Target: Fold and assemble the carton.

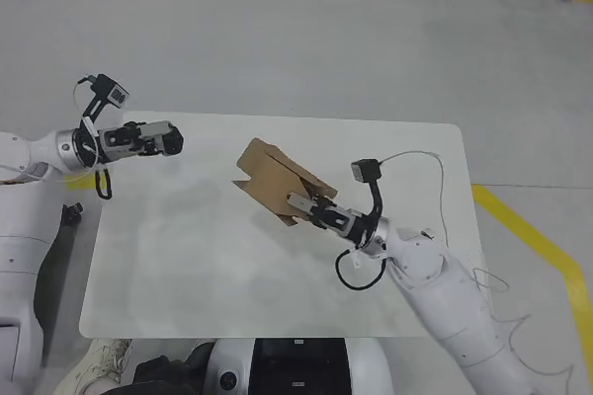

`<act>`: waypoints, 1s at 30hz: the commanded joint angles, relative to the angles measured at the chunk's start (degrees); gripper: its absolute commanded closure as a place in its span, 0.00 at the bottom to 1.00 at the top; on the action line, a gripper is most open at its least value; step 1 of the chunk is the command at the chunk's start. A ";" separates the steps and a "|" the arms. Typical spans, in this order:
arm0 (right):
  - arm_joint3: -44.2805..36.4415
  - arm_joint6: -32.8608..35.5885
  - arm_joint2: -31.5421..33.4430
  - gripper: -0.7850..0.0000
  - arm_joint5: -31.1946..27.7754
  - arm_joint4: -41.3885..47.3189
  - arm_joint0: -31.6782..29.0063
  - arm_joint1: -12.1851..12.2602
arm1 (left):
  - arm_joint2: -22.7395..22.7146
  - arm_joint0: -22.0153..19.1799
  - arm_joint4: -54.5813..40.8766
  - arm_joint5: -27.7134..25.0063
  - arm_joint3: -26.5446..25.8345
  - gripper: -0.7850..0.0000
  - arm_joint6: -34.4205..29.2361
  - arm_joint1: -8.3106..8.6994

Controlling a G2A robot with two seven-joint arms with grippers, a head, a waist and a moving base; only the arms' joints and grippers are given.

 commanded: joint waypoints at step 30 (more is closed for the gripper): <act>-3.03 6.62 1.94 1.00 11.36 3.43 -0.39 1.03 | 7.92 1.15 -0.02 2.91 -16.10 0.00 -3.18 0.88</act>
